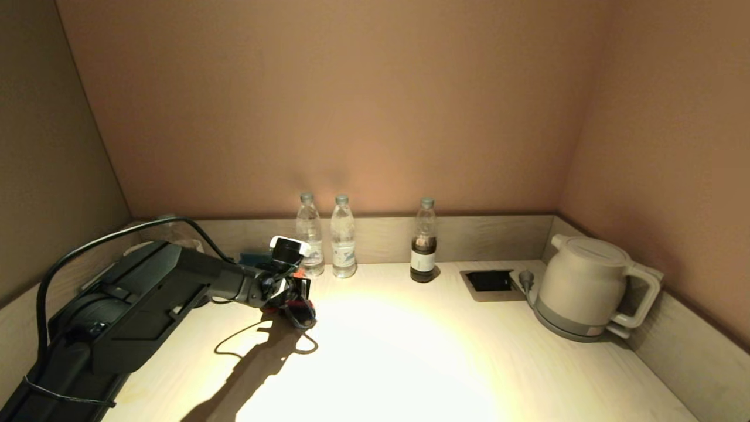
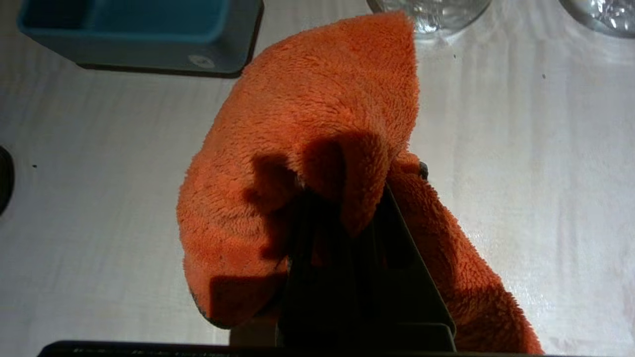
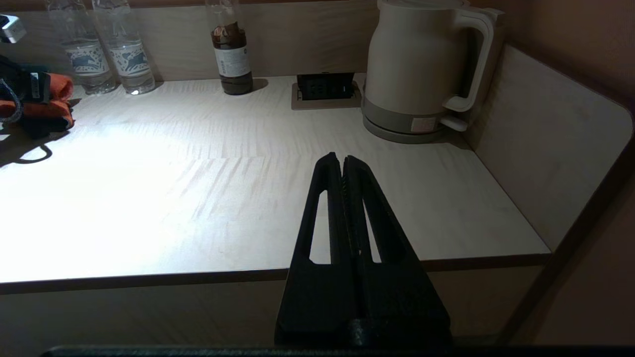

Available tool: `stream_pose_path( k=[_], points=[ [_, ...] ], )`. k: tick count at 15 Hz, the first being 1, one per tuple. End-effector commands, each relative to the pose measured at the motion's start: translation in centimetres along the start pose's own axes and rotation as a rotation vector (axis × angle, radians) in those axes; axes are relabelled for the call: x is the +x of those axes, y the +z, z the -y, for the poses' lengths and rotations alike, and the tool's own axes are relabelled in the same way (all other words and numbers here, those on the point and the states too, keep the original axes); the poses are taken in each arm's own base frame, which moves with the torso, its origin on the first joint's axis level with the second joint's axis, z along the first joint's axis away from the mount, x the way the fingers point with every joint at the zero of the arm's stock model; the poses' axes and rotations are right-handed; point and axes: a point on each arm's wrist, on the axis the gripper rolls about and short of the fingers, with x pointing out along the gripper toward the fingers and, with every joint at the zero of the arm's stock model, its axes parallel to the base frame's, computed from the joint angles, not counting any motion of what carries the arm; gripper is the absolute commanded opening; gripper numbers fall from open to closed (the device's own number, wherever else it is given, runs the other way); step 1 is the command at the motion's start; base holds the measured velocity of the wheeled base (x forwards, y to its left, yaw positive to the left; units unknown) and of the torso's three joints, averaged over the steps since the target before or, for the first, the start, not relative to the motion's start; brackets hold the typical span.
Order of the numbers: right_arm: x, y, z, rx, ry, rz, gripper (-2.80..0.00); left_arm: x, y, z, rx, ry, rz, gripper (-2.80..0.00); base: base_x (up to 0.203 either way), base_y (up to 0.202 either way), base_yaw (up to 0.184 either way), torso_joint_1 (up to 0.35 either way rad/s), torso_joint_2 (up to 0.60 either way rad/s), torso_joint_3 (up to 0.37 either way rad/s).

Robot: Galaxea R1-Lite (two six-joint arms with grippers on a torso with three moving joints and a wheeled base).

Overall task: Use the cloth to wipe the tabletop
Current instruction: Sweep the stains on the table

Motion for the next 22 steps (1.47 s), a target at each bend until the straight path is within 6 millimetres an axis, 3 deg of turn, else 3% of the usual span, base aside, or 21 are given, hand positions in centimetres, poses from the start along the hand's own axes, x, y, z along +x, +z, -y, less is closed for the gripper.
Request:
stream_pose_path(
  k=[1,4,8,10,12,18,22],
  points=[
    [0.0,0.0,0.0,-0.001,0.0,-0.001,-2.8,-0.4,0.5,1.4,0.006,-0.024,0.027,-2.8,0.0,0.0,0.0,0.0,0.0,0.0],
    [0.0,0.0,0.0,0.001,0.0,-0.001,-2.8,-1.9,1.5,4.6,0.029,-0.081,0.071,-2.8,0.0,0.0,0.0,0.0,0.0,0.0],
    [0.0,0.0,0.0,0.001,0.001,-0.001,-2.8,-4.8,0.5,9.3,0.073,-0.17,0.086,-2.8,0.0,0.0,0.0,0.0,0.0,0.0],
    [0.0,0.0,0.0,0.001,0.0,-0.001,-2.8,-5.9,0.2,10.8,0.069,-0.199,0.089,-2.8,0.0,0.0,0.0,0.0,0.0,0.0],
    [0.0,0.0,0.0,0.001,0.0,-0.001,-2.8,-8.1,-0.6,13.6,0.07,-0.258,0.098,-2.8,0.0,0.0,0.0,0.0,0.0,0.0],
    [0.0,0.0,0.0,0.001,0.0,-0.001,-2.8,-8.0,-1.1,14.1,0.041,-0.264,0.086,-2.8,0.0,0.0,0.0,0.0,0.0,0.0],
    [0.0,0.0,0.0,0.001,0.0,-0.001,-2.8,-5.8,-1.8,12.6,0.035,-0.212,0.055,-2.8,0.0,0.0,0.0,0.0,0.0,0.0]
  ],
)
